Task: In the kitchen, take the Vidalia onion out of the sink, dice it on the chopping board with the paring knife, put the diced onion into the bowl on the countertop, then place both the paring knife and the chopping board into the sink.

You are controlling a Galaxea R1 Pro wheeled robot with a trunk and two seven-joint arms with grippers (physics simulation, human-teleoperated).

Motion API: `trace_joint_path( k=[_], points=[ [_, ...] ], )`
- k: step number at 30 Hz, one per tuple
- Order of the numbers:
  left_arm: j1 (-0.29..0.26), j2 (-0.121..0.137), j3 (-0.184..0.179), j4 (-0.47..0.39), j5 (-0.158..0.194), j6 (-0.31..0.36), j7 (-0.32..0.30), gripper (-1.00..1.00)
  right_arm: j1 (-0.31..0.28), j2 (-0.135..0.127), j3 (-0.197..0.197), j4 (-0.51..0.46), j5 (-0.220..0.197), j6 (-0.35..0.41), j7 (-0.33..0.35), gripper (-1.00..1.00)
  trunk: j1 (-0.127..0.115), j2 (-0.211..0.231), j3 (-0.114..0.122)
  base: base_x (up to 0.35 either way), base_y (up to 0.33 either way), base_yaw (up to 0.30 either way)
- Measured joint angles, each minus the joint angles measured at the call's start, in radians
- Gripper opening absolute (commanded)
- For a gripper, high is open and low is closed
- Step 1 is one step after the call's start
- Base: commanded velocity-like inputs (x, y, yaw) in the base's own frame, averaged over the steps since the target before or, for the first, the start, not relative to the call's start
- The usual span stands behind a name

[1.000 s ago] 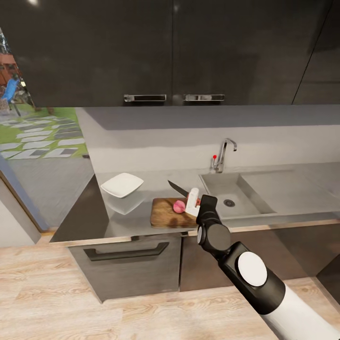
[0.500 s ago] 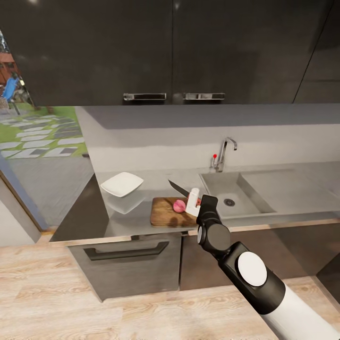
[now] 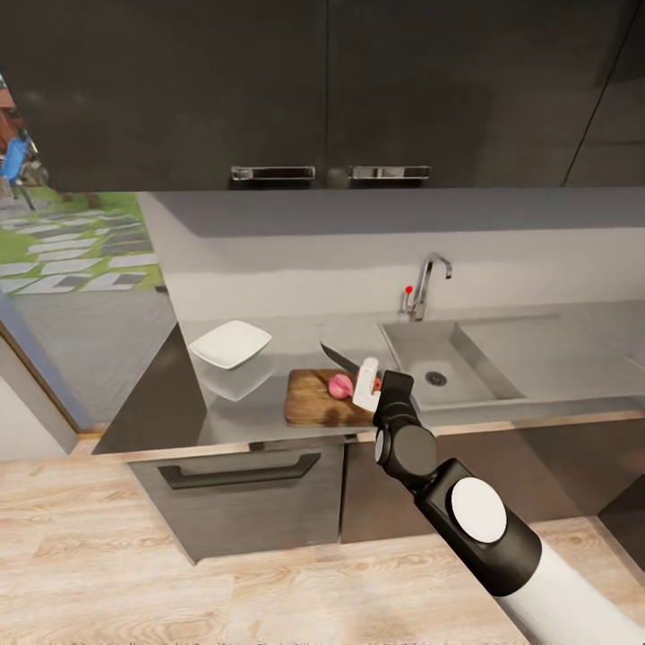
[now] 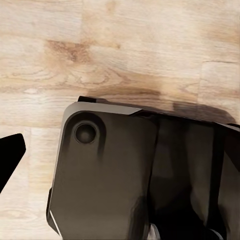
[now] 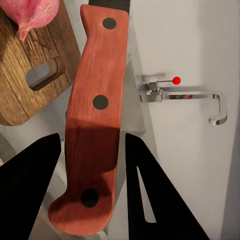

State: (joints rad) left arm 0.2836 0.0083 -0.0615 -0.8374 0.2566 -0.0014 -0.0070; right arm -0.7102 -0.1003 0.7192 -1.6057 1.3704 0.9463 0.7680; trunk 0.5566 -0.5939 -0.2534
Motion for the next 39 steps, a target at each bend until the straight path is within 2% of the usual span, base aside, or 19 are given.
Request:
trace_joint_path(
  k=[39],
  points=[
    [0.0,0.0,0.001,0.0,0.0,0.0,0.0,1.0,0.0,-0.002,0.001,0.009,-0.002,0.001,0.001,-1.0,0.0,0.0,-0.064,0.022,0.0,0.0]
  ],
)
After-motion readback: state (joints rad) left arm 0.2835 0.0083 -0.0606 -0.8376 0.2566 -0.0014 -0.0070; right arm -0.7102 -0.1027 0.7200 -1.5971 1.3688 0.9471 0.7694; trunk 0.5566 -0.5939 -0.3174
